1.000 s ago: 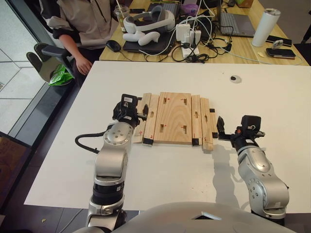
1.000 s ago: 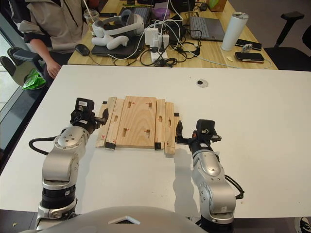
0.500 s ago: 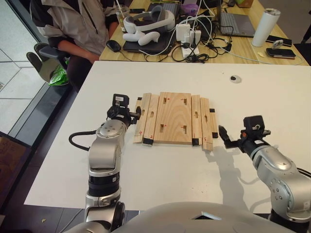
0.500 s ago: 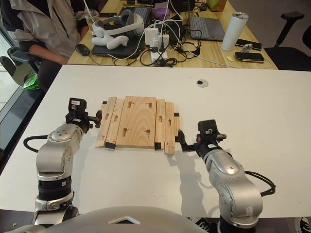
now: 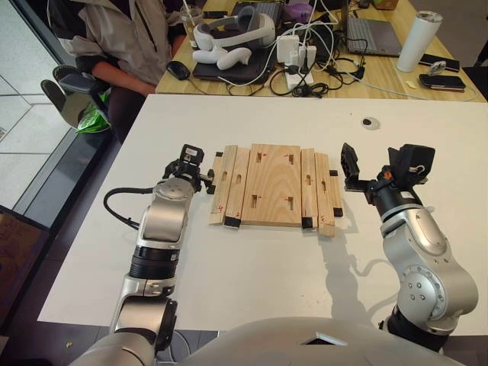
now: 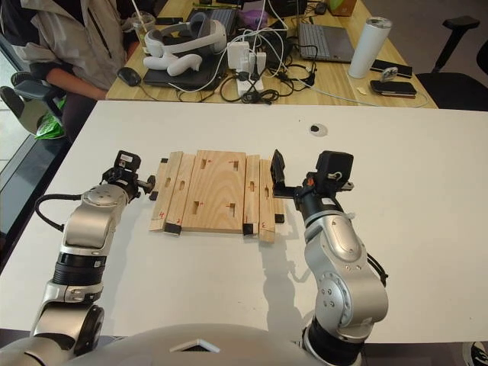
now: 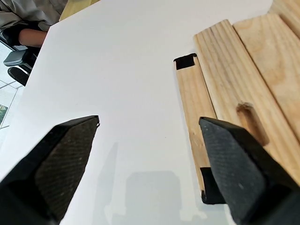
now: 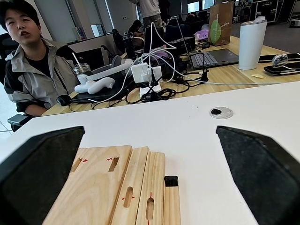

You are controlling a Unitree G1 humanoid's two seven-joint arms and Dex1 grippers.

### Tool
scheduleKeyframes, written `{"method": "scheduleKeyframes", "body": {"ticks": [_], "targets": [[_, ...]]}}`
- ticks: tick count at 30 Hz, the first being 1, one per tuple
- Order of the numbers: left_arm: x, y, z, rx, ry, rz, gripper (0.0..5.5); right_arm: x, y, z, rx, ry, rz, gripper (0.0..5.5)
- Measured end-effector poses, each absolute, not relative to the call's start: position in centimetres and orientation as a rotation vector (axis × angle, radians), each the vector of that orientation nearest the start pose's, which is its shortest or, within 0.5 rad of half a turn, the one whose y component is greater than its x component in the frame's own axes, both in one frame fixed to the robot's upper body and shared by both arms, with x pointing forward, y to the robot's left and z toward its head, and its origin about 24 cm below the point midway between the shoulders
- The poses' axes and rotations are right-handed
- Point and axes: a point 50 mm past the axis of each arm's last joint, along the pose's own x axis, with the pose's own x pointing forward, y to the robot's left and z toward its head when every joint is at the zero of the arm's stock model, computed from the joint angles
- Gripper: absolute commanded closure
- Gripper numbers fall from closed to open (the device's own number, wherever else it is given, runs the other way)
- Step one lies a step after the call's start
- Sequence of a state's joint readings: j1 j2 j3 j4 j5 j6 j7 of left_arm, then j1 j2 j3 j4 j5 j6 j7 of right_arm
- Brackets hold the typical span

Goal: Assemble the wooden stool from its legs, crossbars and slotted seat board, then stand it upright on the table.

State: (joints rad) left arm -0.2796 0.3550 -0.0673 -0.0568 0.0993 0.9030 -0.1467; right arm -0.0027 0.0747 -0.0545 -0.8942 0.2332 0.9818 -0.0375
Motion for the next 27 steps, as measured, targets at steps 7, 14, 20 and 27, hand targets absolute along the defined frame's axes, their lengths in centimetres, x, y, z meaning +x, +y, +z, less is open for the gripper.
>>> {"method": "scheduleKeyframes", "body": {"ticks": [7,14,20,27], "targets": [[28.5,19.6,5.3,0.445,0.601,-0.076,1.52,21.3,-13.8,14.9,0.247,0.004,0.086,0.22],[28.7,20.3,4.9,0.474,0.633,-0.098,1.52,21.6,-13.6,14.2,0.281,-0.035,0.035,0.22],[29.2,20.8,5.0,0.512,0.636,-0.103,1.52,21.5,-13.1,14.0,0.311,-0.054,0.022,0.22],[29.3,20.8,5.1,0.566,0.627,-0.108,1.52,21.4,-12.8,13.7,0.331,-0.046,0.019,0.22]]}}
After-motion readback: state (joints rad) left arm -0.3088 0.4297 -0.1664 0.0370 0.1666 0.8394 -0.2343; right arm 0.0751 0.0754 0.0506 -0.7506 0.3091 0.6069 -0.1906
